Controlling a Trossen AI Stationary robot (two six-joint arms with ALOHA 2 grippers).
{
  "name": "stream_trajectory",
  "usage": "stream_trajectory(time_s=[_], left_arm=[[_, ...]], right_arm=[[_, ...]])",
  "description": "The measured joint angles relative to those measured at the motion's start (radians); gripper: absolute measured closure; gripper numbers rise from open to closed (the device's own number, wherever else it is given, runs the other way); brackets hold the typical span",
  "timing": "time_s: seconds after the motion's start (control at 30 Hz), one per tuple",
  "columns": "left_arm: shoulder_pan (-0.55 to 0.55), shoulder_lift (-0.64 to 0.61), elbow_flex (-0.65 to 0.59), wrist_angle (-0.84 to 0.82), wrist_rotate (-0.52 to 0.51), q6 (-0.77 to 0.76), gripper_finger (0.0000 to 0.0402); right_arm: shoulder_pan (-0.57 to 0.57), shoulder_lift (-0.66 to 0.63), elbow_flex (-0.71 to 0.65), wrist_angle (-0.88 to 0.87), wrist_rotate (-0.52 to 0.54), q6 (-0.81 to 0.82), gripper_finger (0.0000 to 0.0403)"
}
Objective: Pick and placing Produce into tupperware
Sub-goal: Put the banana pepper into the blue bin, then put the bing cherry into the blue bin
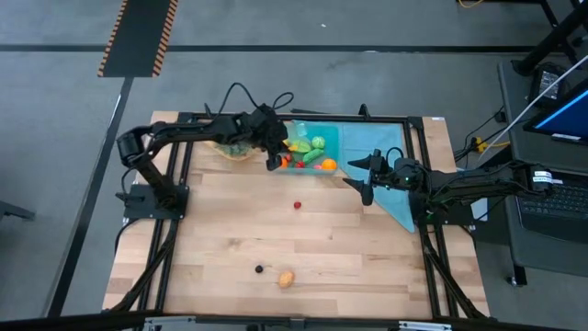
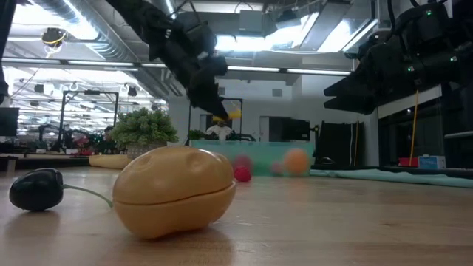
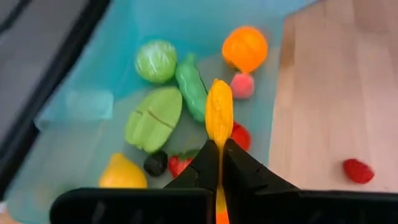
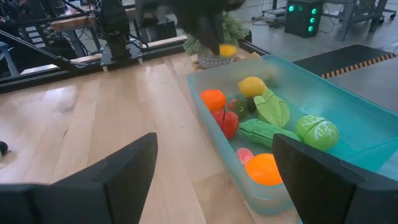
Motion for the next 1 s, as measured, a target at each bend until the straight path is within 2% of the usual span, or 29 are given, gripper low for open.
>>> stream_trajectory(time_s=[0.47,1.0], left_arm=[[0.000,0.165,-0.001,0.061,0.002,0.000,0.0395],[-0.001,0.172,-0.001,0.099,0.007,0.018,0.0322]], right_arm=[[0.000,0.000,0.000,-0.003,0.000,0.000,0.0083],[0.000,0.000,0.000,-0.008,0.000,0.000,0.0083]])
